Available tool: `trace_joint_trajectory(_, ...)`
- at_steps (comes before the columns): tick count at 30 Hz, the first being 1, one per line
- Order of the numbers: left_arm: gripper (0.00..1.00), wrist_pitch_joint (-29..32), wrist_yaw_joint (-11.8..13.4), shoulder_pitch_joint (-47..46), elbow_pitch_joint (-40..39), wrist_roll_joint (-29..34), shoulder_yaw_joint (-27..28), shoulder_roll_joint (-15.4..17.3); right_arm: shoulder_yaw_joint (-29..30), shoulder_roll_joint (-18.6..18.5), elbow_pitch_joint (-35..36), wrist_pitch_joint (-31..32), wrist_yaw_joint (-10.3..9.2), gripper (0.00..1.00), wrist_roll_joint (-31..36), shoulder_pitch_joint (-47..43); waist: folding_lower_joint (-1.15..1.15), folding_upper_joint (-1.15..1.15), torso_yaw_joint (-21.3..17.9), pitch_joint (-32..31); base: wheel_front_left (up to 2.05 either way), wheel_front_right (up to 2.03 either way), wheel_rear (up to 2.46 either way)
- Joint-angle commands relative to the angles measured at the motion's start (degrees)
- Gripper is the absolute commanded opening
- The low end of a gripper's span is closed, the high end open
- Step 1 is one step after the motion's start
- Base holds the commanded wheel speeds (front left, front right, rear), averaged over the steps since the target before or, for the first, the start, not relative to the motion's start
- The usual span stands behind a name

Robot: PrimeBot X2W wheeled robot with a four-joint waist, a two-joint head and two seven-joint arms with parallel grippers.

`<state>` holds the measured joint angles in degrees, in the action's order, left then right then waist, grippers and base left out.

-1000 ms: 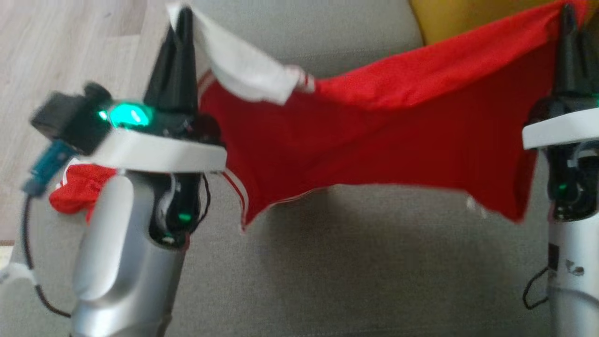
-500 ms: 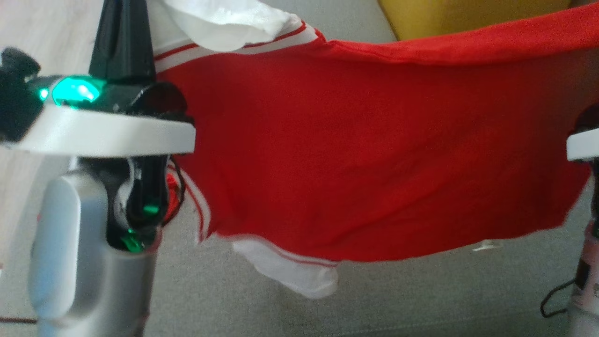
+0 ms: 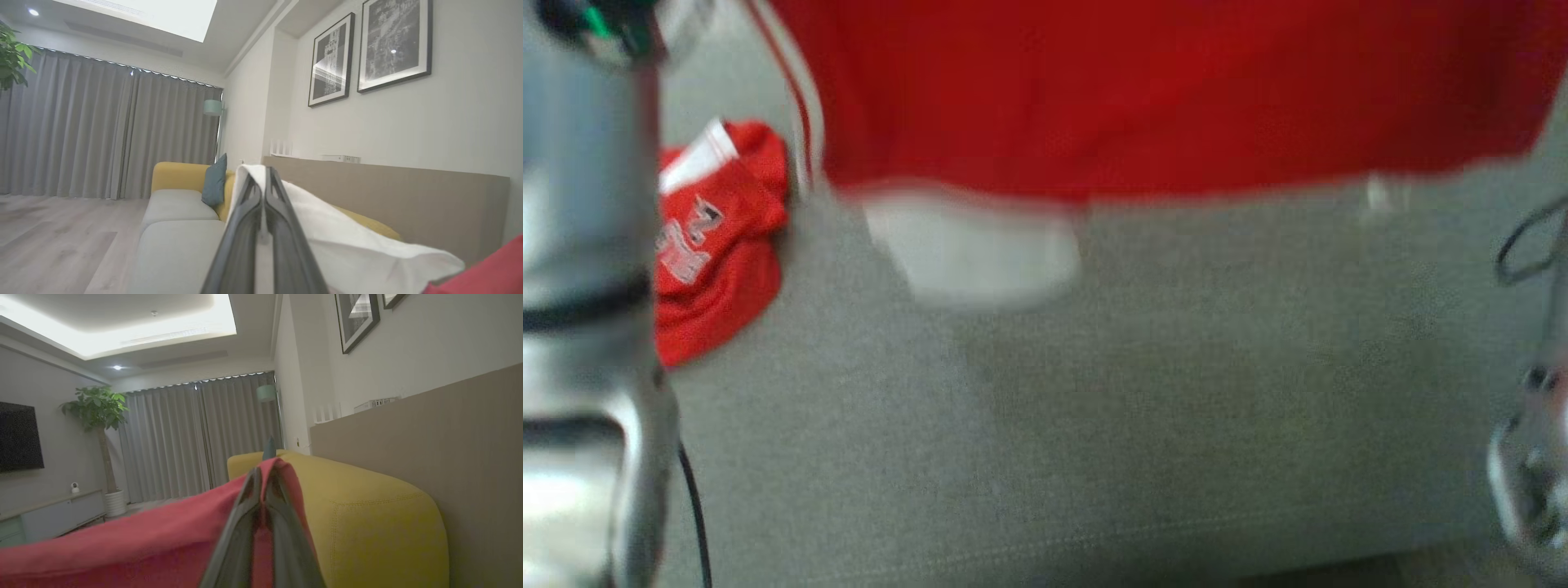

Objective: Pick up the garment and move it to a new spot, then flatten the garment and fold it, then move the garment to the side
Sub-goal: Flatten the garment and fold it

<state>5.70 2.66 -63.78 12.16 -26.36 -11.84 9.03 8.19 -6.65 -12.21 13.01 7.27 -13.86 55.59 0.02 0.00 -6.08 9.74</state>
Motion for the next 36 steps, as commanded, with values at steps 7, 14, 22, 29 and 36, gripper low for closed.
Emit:
trace_joint_trajectory(7,0.00,-9.7,-2.2,-18.6,13.1,2.3,2.7,1.9,-3.3,-3.6,-16.9,-13.1,0.22,0.00,0.7,20.5,-0.02,0.00,1.5,12.3,0.00,0.00,0.00)
trace_joint_trajectory(14,0.00,-17.4,-5.4,-23.1,23.0,2.7,0.7,-0.7,-8.7,-6.1,-30.1,-25.1,0.22,0.00,-4.8,26.8,-0.02,0.00,4.3,15.3,0.00,0.00,0.00)
trace_joint_trajectory(22,0.00,-19.8,-8.1,-12.0,27.0,3.6,-3.8,-2.0,-15.4,-7.6,-38.1,-27.0,0.22,0.00,-12.0,15.2,-0.02,0.00,6.2,14.5,0.00,0.00,0.00)
trace_joint_trajectory(29,0.00,-20.5,-9.1,2.3,28.1,3.7,-5.9,0.3,-21.4,-10.8,-41.3,-23.9,0.22,0.00,-18.8,4.0,-0.02,0.00,6.9,9.1,0.00,0.00,0.00)
trace_joint_trajectory(36,0.00,-20.2,-9.9,15.9,26.2,2.8,-9.9,3.0,-28.4,-15.4,-40.7,-19.5,0.22,0.00,-23.3,-5.9,-0.02,0.00,7.1,4.0,0.00,0.00,0.00)
